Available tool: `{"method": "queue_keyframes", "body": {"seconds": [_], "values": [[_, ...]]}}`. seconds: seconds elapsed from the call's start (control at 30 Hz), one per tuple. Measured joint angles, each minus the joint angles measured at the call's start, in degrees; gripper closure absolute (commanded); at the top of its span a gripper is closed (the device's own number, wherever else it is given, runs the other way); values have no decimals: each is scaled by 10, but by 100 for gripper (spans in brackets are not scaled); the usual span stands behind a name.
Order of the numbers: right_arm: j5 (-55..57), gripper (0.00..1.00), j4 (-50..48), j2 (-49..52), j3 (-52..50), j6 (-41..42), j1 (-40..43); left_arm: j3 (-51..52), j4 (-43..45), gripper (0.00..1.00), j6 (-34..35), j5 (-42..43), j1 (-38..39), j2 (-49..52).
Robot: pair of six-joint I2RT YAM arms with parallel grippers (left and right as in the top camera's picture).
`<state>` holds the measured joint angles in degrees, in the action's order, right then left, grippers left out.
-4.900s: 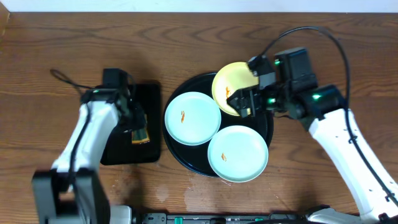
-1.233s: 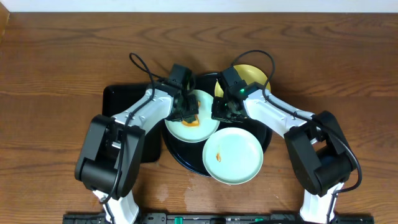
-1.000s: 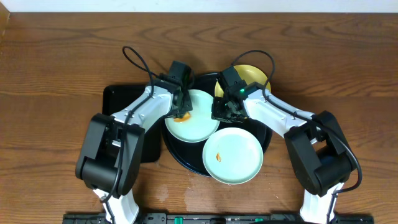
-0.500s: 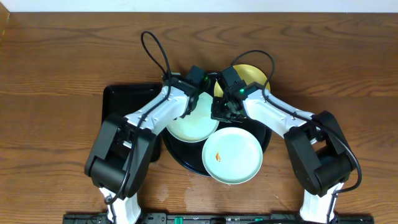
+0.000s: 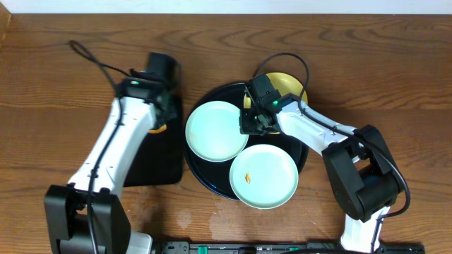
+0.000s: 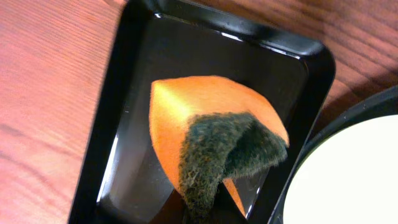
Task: Clean dirty plates on tray and stack at the side
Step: 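Wipe the blue plate surface with the sponge in the left gripper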
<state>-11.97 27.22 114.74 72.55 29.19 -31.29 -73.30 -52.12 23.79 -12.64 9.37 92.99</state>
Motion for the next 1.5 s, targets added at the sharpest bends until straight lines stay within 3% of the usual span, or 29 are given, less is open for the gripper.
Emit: {"method": "queue_keyframes", "body": {"seconds": [0.13,0.37,0.5,0.7,0.87,1.03,1.2,1.5], "values": [[-4,99,-12,0,0,-50,0,38,34,92,-59,89,-49,7],[-7,99,-13,0,0,-71,0,123,77,93,-95,161,-65,29],[-10,99,-13,0,0,-74,0,124,116,93,-112,240,-50,29],[-11,99,-13,0,0,-74,0,124,174,93,-116,275,14,29],[-11,99,-13,0,0,-74,0,124,221,93,-87,259,84,30],[-11,99,-13,1,0,-74,0,124,244,92,-53,240,104,57],[-8,99,-9,1,-1,-74,0,124,230,92,-39,187,104,115],[-16,99,-10,1,-2,-73,0,99,158,92,-8,47,115,123]]}}
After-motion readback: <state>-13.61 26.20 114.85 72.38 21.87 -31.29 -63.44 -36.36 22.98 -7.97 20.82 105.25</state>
